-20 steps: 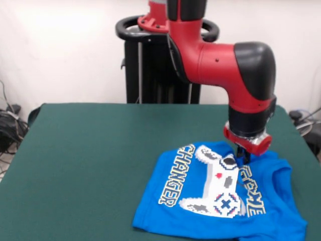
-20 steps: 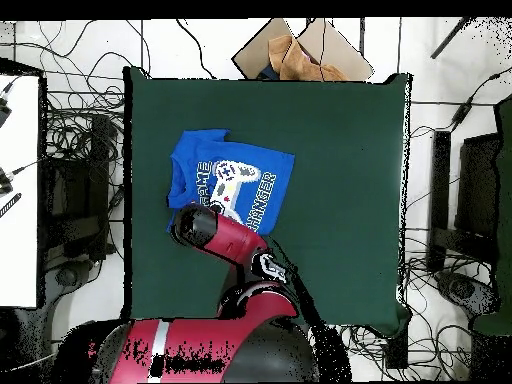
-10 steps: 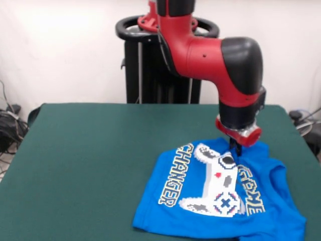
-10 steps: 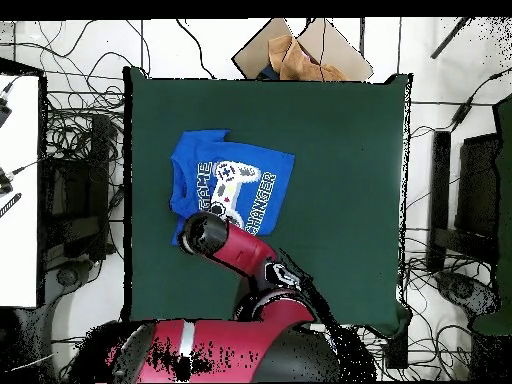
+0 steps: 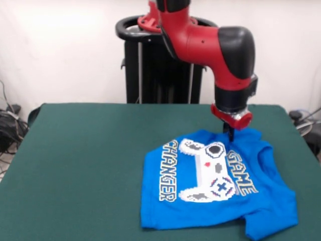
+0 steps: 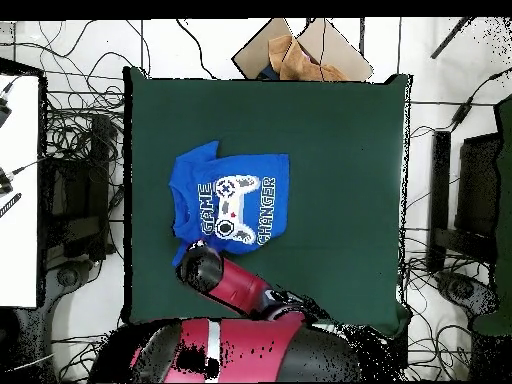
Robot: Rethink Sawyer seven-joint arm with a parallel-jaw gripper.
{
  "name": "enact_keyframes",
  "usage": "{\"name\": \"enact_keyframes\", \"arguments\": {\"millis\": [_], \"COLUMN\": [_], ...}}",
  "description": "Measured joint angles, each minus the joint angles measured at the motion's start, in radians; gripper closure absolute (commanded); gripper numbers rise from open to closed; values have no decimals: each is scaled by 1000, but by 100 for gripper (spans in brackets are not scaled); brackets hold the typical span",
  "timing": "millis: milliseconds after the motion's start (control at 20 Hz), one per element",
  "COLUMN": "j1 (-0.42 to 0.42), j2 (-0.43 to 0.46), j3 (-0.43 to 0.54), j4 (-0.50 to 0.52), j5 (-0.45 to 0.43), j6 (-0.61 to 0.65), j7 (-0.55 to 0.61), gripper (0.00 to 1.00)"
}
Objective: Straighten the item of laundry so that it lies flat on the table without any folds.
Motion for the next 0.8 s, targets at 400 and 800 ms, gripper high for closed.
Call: {"name": "enact_keyframes", "arguments": {"millis": [400,800], "j1": [-38,-86], "j2": [13,35], "j3": [80,148], "j4": [106,167], "j5": [-10,-21], "j6": [-197,-345], "j7": [13,59], "gripper": [100,100]}}
